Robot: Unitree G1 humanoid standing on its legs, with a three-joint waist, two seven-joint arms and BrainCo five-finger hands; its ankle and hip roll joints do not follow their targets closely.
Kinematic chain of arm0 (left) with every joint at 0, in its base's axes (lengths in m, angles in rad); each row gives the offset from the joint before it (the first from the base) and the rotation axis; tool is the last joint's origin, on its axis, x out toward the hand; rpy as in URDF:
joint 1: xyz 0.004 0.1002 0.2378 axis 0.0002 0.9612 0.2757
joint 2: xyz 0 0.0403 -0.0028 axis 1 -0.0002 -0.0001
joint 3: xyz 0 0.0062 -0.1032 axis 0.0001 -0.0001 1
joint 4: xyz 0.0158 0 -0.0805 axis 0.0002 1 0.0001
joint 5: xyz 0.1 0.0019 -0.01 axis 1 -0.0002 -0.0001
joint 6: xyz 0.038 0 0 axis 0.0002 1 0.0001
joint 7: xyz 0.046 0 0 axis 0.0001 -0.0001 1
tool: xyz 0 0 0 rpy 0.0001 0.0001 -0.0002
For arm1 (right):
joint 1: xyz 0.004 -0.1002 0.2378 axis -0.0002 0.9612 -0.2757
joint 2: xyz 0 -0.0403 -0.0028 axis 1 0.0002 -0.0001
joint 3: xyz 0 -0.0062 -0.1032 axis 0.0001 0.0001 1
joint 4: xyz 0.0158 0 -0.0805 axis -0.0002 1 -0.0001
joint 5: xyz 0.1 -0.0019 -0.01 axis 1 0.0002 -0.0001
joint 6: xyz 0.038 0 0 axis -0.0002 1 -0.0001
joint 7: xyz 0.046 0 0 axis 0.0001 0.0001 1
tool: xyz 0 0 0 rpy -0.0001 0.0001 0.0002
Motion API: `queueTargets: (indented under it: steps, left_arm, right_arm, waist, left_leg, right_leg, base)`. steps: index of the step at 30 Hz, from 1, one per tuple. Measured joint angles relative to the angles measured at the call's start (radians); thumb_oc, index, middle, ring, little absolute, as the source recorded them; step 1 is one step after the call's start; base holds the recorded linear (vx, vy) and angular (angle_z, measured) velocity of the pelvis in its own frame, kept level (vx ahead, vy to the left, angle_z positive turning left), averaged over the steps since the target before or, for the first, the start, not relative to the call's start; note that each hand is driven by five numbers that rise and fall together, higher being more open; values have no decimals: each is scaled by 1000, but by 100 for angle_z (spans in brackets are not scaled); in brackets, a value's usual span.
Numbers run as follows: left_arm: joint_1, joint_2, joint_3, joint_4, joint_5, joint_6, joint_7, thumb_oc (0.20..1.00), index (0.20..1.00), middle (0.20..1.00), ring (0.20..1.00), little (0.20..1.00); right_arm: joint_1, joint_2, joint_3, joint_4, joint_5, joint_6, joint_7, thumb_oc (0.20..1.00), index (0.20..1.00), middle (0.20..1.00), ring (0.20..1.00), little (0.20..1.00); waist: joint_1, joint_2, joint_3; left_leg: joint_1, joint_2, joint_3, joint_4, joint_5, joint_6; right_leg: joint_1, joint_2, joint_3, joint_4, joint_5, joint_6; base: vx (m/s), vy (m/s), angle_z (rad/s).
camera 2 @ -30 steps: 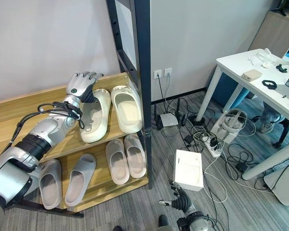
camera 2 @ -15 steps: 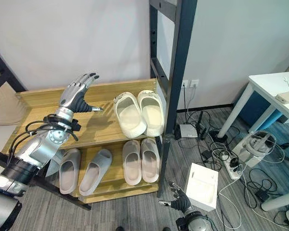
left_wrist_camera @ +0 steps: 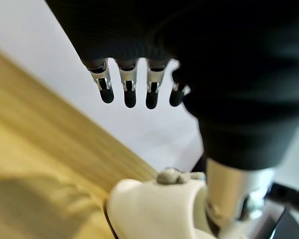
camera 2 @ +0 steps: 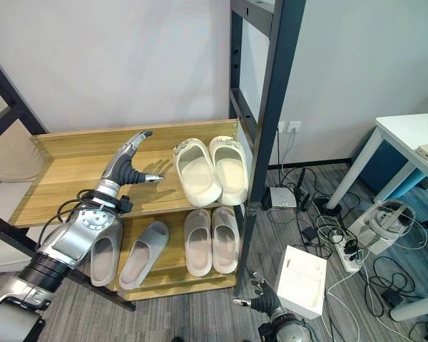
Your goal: Arrange the slippers neatly on the shoe rack.
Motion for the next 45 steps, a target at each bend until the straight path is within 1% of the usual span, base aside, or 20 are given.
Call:
queueTargets:
  steps: [1,6,11,12,14,17,18,20,22,24,25,29,33,37,39,41,45]
  left_arm:
    - [-14,-34,0,36,-66,-3,14,1000,1000,1000,1000,1000]
    - [-28,-64,-1,50,-213,-6,33,1000,1000,1000,1000,1000]
    - [-70,-68,-13,77,-218,-8,33,1000,1000,1000,1000,1000]
    - [-102,-67,-36,143,-216,-5,32,1000,1000,1000,1000,1000]
    - [-104,-69,-45,159,-211,-1,32,1000,1000,1000,1000,1000]
    - [-136,-72,-82,227,-184,19,35,1000,1000,1000,1000,1000]
    - [-139,-73,-85,234,-160,20,35,1000,1000,1000,1000,1000]
    - [-172,-74,-110,304,-117,24,37,1000,1000,1000,1000,1000]
    - [-211,-73,-114,356,-76,40,48,1000,1000,1000,1000,1000]
    - [-229,-72,-116,386,-40,42,55,1000,1000,1000,1000,1000]
    - [-254,-71,-125,429,-21,43,56,1000,1000,1000,1000,1000]
    - [-265,-59,-133,463,40,50,58,1000,1000,1000,1000,1000]
    - [-298,18,-197,491,166,58,65,1000,1000,1000,1000,1000]
    - [-301,70,-202,483,273,65,69,1000,1000,1000,1000,1000]
    - [-301,88,-203,479,310,77,70,1000,1000,1000,1000,1000]
    - [-301,127,-202,479,347,84,75,1000,1000,1000,1000,1000]
    - [-296,158,-198,457,352,101,80,1000,1000,1000,1000,1000]
  right_arm:
    - [-1,0,1,0,0,0,-1,1000,1000,1000,1000,1000]
    - [-3,-2,2,-1,0,1,-8,1000,1000,1000,1000,1000]
    - [0,-3,3,-1,0,1,-8,1000,1000,1000,1000,1000]
    - [0,-5,4,-1,0,2,-7,1000,1000,1000,1000,1000]
    - [0,-4,7,-1,0,1,-7,1000,1000,1000,1000,1000]
    - [0,-6,6,0,0,1,-8,1000,1000,1000,1000,1000]
    - [1,-6,6,0,0,1,-8,1000,1000,1000,1000,1000]
    - [2,-7,7,0,0,1,-8,1000,1000,1000,1000,1000]
    - [2,-9,6,0,1,1,-8,1000,1000,1000,1000,1000]
    - [4,-11,6,-1,1,1,-8,1000,1000,1000,1000,1000]
    - [7,-14,6,-1,1,1,-8,1000,1000,1000,1000,1000]
    - [23,-24,7,-1,1,-1,-8,1000,1000,1000,1000,1000]
    - [29,-33,6,-2,1,-4,-9,1000,1000,1000,1000,1000]
    - [39,-34,6,-2,1,-10,-9,1000,1000,1000,1000,1000]
    - [39,-34,6,-2,1,-11,-9,1000,1000,1000,1000,1000]
    - [39,-34,6,-2,1,-14,-9,1000,1000,1000,1000,1000]
    - [38,-32,7,-2,1,-25,-9,1000,1000,1000,1000,1000]
  waist:
    - [-2,2,-1]
    - [-21,10,-6]
    - [-25,16,-10]
    - [-28,20,-11]
    - [-43,20,-11]
    - [-50,21,-11]
    - [-57,21,-11]
    - [-62,21,-11]
    - [-69,21,-11]
    - [-70,22,-11]
    - [-71,23,-12]
    - [-72,24,-13]
    - [-73,26,-13]
    - [-73,26,-12]
    - [-73,25,-12]
    - [-73,23,-10]
    - [-69,15,-5]
  left_leg:
    - [0,0,0,0,0,0]
    - [-1,0,3,0,-1,0]
    - [0,3,22,0,-4,-1]
    - [-1,3,25,0,-5,-1]
    - [-1,3,26,0,-6,-1]
    - [-2,3,27,0,-5,-1]
    - [-2,3,29,0,-6,-1]
    - [-2,4,31,0,-6,-1]
    - [-2,5,38,0,-7,-2]
    - [-1,6,49,0,-9,-2]
    - [-2,6,54,0,-10,-2]
    - [-2,7,61,0,-10,-2]
    - [-1,8,78,0,-17,-6]
    - [-2,8,78,0,-17,-6]
    - [-3,8,77,0,-17,-6]
    - [-4,8,77,0,-13,-1]
    - [-3,7,73,0,-13,-1]
  right_leg:
    - [0,0,0,0,-3,4]
    - [-3,0,2,0,-7,9]
    - [-14,0,18,0,-8,8]
    - [-15,0,21,0,-7,9]
    - [-17,0,22,0,-7,9]
    - [-19,0,24,0,-7,9]
    - [-20,0,26,0,-7,9]
    - [-21,0,26,0,-7,8]
    - [-24,0,31,0,-7,9]
    - [-29,0,45,0,-7,8]
    - [-33,0,50,0,-5,9]
    - [-36,0,56,0,-3,8]
    - [-46,0,76,0,0,5]
    - [-47,0,75,0,3,8]
    - [-48,0,75,0,4,8]
    - [-42,0,73,0,4,8]
    - [-37,0,65,0,8,0]
  base:
    - [0,0,0]
    - [2,0,-1]
    - [20,-5,-8]
    - [27,-8,-11]
    - [16,-4,-3]
    - [8,-6,-1]
    - [0,0,0]
    - [23,-17,-3]
    - [25,-19,-7]
    - [23,-20,-15]
    - [19,-20,-15]
    - [17,-20,-7]
    - [8,-10,-13]
    - [1,-2,-1]
    - [0,0,0]
    - [0,0,0]
    - [-1,6,5]
